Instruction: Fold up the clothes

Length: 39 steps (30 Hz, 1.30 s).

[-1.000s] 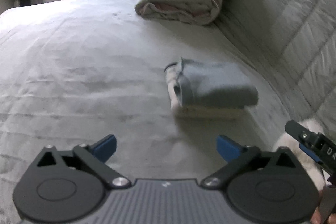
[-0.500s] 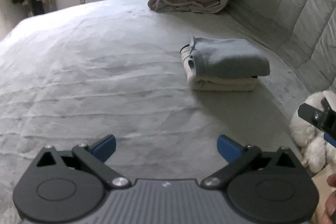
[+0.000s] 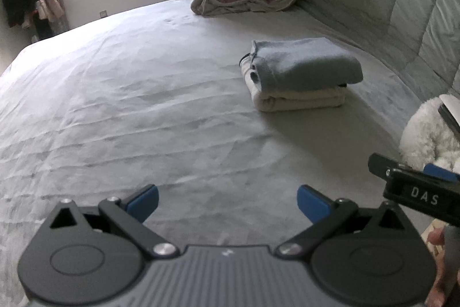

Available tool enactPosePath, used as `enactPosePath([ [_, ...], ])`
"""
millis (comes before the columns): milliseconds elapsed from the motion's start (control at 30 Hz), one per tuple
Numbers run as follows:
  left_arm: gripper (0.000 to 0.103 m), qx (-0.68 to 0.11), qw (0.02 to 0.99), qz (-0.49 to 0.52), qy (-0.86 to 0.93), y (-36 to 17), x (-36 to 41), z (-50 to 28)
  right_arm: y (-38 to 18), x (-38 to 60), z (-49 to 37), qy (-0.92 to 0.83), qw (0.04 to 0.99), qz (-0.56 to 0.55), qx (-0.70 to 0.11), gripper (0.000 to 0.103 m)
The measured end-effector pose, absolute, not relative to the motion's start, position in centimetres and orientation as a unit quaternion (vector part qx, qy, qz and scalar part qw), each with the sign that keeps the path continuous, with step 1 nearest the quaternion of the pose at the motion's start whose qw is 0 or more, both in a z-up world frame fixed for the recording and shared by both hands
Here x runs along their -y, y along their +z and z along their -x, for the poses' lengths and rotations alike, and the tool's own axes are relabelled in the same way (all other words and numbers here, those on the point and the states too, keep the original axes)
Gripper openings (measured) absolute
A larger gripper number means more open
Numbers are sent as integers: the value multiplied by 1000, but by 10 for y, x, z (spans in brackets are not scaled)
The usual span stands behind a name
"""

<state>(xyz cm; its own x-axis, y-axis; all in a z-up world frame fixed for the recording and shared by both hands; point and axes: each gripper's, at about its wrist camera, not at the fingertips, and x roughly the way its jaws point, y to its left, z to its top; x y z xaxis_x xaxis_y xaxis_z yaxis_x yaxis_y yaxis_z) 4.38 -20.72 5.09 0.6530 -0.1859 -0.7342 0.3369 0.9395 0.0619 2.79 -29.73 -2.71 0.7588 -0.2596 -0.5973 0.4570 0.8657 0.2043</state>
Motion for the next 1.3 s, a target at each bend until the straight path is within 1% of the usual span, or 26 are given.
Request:
enactPosePath([
  [267,102,-391,902,-103,-151,47,213,-44,-28,302,-33,-202,918,-174,-293,103],
  [633,102,-406,896,-103,-146,38,203,-48,-24,288,-39,-193,924,-139,-299,103],
  [1300,102,-409,893,-109,-150,36,204,-45,-21,286,-40,-187,925,-140,-299,103],
])
